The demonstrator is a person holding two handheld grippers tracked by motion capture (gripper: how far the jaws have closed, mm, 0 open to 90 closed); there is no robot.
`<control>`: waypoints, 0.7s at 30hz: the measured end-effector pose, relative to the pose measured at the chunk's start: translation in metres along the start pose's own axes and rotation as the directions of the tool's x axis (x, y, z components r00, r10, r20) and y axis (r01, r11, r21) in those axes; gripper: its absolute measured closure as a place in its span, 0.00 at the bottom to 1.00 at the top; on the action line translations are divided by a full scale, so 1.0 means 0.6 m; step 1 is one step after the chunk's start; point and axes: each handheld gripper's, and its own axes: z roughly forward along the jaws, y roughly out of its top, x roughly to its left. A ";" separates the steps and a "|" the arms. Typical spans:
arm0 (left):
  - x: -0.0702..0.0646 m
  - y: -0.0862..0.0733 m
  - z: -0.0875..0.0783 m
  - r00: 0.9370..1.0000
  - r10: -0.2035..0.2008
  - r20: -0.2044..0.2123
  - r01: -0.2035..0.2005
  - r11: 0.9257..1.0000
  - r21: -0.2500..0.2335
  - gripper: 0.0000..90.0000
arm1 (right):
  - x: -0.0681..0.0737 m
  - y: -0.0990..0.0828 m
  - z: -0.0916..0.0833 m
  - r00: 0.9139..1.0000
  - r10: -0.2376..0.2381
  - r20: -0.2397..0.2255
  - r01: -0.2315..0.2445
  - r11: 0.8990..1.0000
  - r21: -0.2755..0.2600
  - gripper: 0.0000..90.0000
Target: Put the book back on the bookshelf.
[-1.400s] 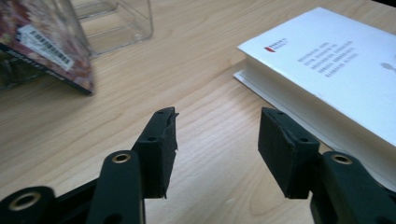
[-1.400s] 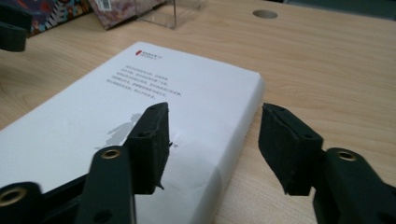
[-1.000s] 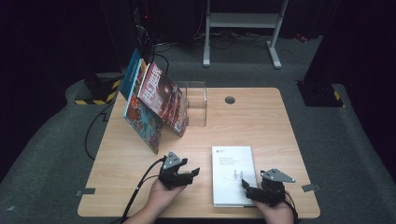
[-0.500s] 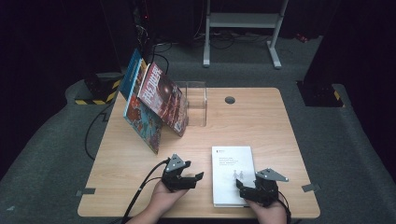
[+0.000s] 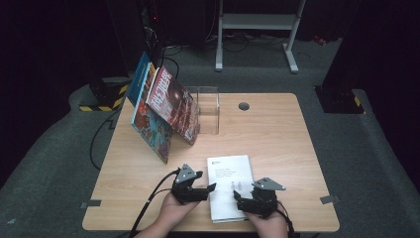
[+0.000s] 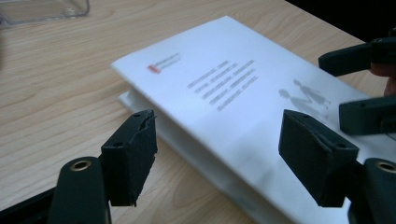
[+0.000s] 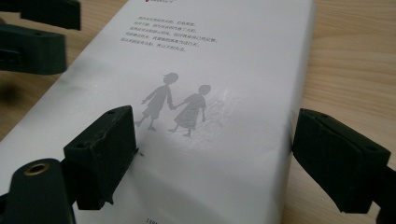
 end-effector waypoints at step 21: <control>-0.023 -0.035 -0.009 0.990 -0.119 0.081 0.112 0.990 0.081 0.24 | 0.000 -0.018 -0.012 0.997 -0.027 -0.069 0.024 0.999 -0.031 0.20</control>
